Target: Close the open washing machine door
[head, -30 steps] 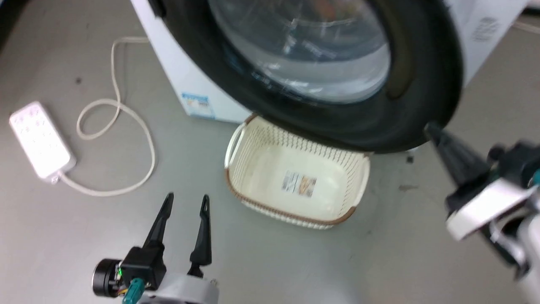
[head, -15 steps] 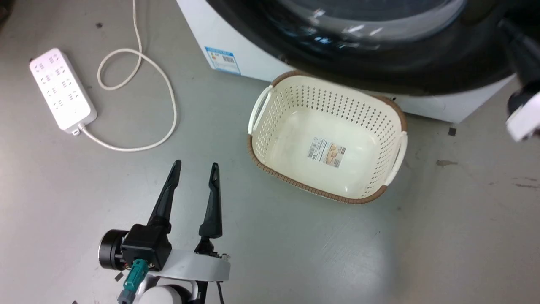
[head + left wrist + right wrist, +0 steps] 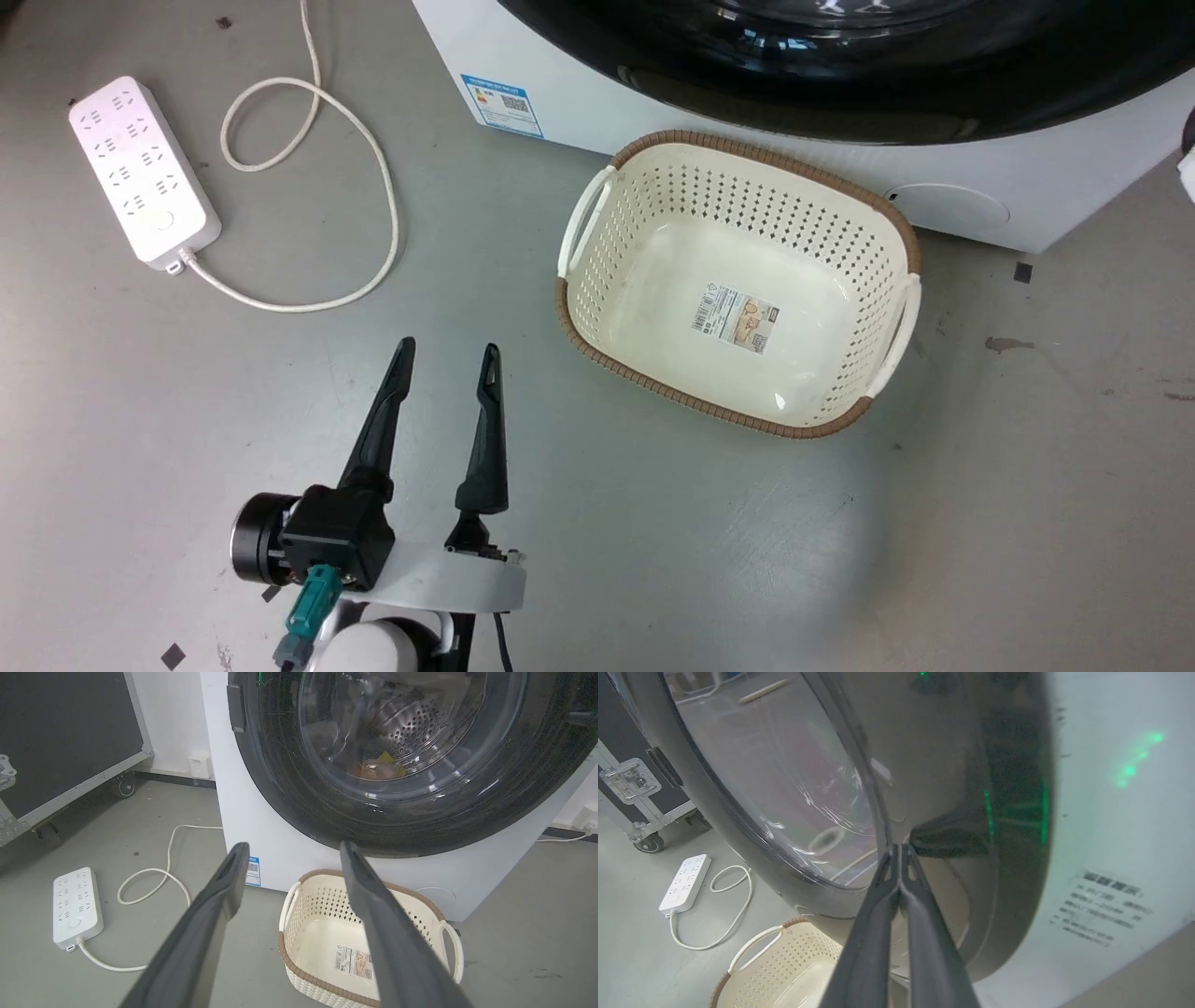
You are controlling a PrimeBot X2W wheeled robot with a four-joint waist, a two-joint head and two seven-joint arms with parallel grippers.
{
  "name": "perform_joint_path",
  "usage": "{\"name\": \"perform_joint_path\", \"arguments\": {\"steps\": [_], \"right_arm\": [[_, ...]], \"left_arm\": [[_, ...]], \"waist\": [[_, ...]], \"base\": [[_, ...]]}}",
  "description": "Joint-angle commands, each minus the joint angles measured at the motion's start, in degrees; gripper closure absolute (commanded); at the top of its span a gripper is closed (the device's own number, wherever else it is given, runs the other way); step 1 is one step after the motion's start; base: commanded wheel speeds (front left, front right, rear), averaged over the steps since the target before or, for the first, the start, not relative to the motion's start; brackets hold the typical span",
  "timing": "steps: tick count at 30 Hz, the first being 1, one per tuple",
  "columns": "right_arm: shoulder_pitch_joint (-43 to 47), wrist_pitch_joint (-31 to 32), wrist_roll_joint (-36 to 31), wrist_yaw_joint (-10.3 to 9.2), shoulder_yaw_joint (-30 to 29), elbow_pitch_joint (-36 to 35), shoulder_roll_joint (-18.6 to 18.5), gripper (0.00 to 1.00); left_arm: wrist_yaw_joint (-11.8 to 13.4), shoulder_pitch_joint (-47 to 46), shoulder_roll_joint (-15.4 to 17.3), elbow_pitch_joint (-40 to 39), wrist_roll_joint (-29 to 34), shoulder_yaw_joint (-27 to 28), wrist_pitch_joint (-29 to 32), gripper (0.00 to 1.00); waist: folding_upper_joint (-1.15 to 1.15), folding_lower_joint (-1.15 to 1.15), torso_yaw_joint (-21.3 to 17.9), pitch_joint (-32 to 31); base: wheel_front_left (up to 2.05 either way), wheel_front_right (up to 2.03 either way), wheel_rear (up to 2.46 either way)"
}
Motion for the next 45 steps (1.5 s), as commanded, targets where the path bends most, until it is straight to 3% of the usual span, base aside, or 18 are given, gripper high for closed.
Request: {"name": "perform_joint_path", "arguments": {"steps": [1, 10, 12, 13, 18, 23, 24, 25, 30, 36, 45], "right_arm": [[-2.3, -1.0, 0.4, -0.67, -0.8, 1.3, -1.0, 1.0], [4.0, -6.8, 1.7, -0.67, 2.9, 3.2, 0.0, 1.0], [7.3, -9.0, 1.9, -0.67, 3.5, 2.9, 0.3, 0.55], [9.2, -9.9, 2.0, -0.67, 3.7, 2.5, 0.6, 0.0], [18.0, -12.5, 0.3, -0.67, 3.8, -0.9, 1.3, 0.0], [30.5, -13.4, -3.8, -0.67, -1.8, -7.8, 5.0, 0.0], [35.5, -13.5, -6.2, -0.67, -5.8, -10.8, 7.7, 0.0], [35.5, -13.5, -6.2, -0.67, -5.8, -10.8, 7.7, 0.0], [47.6, -13.5, -13.3, -0.67, -14.8, -21.4, 15.0, 0.0], [57.2, -13.5, -20.6, -0.67, -20.0, -31.3, 22.8, 0.0], [64.6, -13.5, -25.7, -0.67, -21.5, -38.5, 27.8, 0.0]], "left_arm": [[0.3, -0.9, 0.0, 0.0, -0.1, -0.1, -0.2, 0.0], [-0.7, 0.0, 0.0, 2.3, -0.9, -0.2, -0.2, 0.0], [-1.1, 0.7, 0.0, 3.4, -1.2, -0.1, -0.2, 0.0], [-1.4, 1.0, 0.0, 4.2, -1.3, 0.2, -0.2, 0.0], [-2.8, 3.0, 0.0, 7.2, -1.6, 1.0, -0.2, 0.0], [-4.0, 6.0, 0.7, 10.3, -2.5, 2.7, -0.2, 0.0], [-4.2, 7.0, 0.9, 10.9, -2.8, 3.1, -0.2, 0.0], [-4.2, 7.0, 0.9, 10.9, -2.8, 3.1, -0.2, 0.0], [-4.7, 8.9, 1.5, 10.9, -3.0, 3.8, -0.2, 0.0], [-4.8, 10.3, 1.8, 11.3, -2.6, 3.7, -0.2, 0.0], [-4.1, 11.2, 1.7, 12.7, -1.8, 4.5, -0.2, 0.0]], "waist": [[0.0, 0.0, -0.1, -0.3], [0.0, 0.0, -1.8, -7.7], [0.0, 0.0, -2.5, -10.5], [0.0, 0.0, -3.0, -11.9], [0.0, 0.0, -5.1, -17.7], [0.0, 0.0, -8.3, -23.5], [0.0, 0.0, -9.5, -25.4], [0.0, 0.0, -9.5, -25.4], [0.0, 0.0, -11.7, -27.1], [0.0, 0.0, -12.5, -27.9], [0.0, 0.0, -11.9, -28.6]], "base": [[0.0, 0.0, 0.0], [0.0, 0.0, 0.0], [0.0, 0.0, 0.0], [0.0, 0.0, 0.0], [0.0, 0.0, 0.0], [0.0, 0.0, 0.0], [0.0, 0.0, 0.0], [0.0, 0.0, 0.0], [0.0, 0.0, 0.0], [0.0, 0.0, 0.0], [0.0, 0.0, 0.0]]}}
